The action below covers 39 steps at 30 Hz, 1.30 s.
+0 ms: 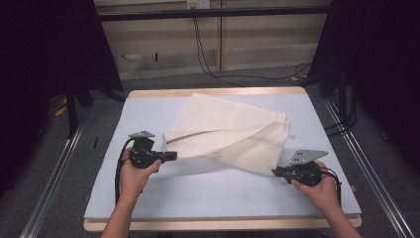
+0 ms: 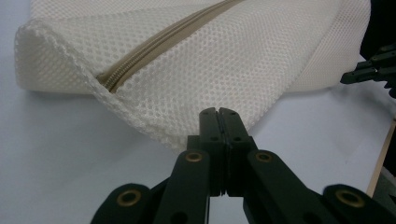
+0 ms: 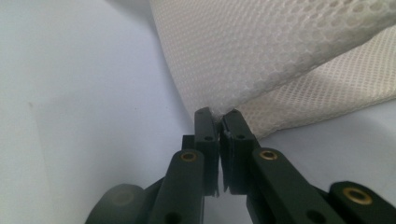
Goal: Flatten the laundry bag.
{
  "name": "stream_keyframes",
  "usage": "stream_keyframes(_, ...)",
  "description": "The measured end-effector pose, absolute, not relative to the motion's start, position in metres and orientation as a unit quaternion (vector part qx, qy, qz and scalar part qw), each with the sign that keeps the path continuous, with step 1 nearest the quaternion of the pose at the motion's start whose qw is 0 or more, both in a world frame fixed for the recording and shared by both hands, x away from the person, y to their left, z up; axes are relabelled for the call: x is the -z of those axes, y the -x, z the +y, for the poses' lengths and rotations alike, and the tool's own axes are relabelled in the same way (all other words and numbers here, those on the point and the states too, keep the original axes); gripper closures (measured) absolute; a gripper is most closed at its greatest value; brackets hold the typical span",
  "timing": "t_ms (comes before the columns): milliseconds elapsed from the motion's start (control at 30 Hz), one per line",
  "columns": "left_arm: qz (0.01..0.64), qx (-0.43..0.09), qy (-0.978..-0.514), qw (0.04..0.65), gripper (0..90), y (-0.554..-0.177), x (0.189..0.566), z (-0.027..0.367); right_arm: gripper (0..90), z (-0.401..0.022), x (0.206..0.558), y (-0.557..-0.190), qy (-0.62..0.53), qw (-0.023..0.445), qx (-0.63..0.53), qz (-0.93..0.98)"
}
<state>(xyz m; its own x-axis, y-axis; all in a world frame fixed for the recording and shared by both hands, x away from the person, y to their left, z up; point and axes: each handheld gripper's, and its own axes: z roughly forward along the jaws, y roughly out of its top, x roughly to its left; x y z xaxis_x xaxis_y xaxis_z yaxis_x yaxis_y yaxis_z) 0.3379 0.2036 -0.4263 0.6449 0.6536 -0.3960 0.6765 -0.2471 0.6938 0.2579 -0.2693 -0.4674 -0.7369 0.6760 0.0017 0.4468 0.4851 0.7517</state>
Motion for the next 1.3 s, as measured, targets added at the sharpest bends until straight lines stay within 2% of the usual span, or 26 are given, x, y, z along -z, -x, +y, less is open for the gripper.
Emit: stream_keyframes(1300, 0.469, 0.004, -0.769, 0.436, 89.6, -0.332, 0.433, 0.248, 83.0, -0.271, 0.469, -0.261, -0.323, 0.153, -0.387, 0.850)
